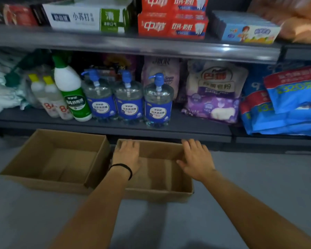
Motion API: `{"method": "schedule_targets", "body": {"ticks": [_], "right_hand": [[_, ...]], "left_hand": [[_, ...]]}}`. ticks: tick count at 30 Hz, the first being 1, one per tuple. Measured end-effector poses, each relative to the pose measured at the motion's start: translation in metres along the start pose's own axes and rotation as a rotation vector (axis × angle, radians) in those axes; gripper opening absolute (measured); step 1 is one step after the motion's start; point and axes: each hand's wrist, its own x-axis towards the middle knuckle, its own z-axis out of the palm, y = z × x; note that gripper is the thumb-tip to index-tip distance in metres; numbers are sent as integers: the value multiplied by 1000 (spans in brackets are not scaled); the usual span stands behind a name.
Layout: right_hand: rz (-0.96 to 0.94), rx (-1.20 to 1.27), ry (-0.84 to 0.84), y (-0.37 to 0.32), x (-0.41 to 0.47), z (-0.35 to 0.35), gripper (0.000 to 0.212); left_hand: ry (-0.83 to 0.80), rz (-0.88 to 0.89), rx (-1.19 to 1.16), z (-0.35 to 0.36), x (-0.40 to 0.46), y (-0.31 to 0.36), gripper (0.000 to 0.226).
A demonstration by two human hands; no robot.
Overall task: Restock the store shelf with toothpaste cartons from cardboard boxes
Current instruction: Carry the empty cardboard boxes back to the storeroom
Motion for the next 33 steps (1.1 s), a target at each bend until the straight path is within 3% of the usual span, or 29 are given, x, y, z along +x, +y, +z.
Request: {"method": "schedule_targets", "body": {"ticks": [5, 11, 16, 23, 33], "right_hand": [[171, 69, -88, 6, -1, 48, 76], [378, 225, -168, 2, 5, 88, 83], [477, 420, -276, -7, 6, 110, 77], [562, 552, -160, 0, 4, 125, 42], [618, 601, -56, 7, 10, 141, 42]], "left_hand": [[-70, -145, -19, 38, 11, -30, 76], [-107, -331, -262, 71, 27, -53, 89], [-103, -414, -372, 94, 35, -57, 75], [36, -406, -503, 123, 38, -76, 32], [-16, -420, -574, 133, 36, -85, 32]]}}
